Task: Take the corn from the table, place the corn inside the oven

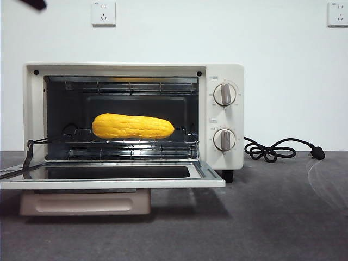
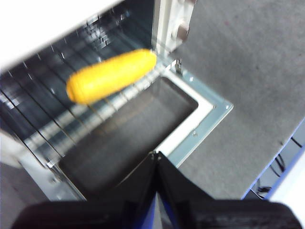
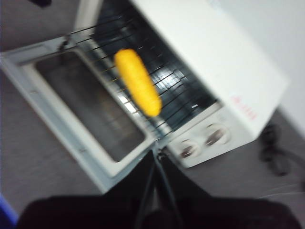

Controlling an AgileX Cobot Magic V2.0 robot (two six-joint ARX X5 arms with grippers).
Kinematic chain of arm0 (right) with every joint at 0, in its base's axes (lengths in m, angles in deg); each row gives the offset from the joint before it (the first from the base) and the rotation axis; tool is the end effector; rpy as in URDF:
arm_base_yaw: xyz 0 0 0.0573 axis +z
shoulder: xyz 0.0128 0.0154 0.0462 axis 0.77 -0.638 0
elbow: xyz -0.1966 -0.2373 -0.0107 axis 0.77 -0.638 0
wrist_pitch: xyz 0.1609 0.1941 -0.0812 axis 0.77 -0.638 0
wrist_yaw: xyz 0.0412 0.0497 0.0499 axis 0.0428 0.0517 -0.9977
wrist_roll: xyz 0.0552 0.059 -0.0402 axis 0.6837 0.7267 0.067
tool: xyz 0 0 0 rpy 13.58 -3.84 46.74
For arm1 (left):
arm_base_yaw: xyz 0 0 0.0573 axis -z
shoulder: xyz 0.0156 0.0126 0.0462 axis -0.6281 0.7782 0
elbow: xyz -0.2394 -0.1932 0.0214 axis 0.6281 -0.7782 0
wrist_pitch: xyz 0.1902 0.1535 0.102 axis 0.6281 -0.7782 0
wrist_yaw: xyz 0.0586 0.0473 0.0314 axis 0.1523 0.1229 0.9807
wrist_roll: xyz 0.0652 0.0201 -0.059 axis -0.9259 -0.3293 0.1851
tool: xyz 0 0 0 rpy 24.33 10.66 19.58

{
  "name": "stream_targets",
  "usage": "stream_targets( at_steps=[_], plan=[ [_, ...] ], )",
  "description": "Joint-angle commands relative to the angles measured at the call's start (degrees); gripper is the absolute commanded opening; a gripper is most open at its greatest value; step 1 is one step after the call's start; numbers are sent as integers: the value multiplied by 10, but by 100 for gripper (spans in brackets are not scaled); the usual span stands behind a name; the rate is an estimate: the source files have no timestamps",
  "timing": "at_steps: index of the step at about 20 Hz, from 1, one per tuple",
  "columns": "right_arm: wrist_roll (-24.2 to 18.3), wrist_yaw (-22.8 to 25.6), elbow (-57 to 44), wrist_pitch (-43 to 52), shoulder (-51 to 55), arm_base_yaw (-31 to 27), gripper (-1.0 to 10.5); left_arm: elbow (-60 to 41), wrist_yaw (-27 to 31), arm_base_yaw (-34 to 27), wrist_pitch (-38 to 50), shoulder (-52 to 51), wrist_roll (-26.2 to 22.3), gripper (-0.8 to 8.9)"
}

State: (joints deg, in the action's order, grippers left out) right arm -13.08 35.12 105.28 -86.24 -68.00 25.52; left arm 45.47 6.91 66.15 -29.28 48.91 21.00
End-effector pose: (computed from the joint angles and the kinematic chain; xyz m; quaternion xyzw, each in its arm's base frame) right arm 0.1047 0.2161 0.3822 -0.3208 0.2079 0.2937 0.8761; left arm 0.1594 -0.1003 0.3367 0.1030 0.3515 -0.3341 0.8685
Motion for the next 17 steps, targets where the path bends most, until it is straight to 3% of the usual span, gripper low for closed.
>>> stream_targets(
  at_steps=[1,5,13,15,17],
  plan=[
    [17,-87,2,2,17,-38,-8,-39,-44,-43,6,-4,-7,-8],
    [13,-196,2,3,30,-103,-8,-87,-117,-123,22,-10,-6,-8],
    [-55,-549,2,-15,14,-274,-8,-155,-301,-397,29,-12,-2,-8],
    [-70,-589,2,-17,13,-302,-8,-156,-310,-431,29,2,0,-8],
    [-78,-590,2,-18,13,-321,-8,-156,-309,-442,33,27,-1,-8]
  ],
)
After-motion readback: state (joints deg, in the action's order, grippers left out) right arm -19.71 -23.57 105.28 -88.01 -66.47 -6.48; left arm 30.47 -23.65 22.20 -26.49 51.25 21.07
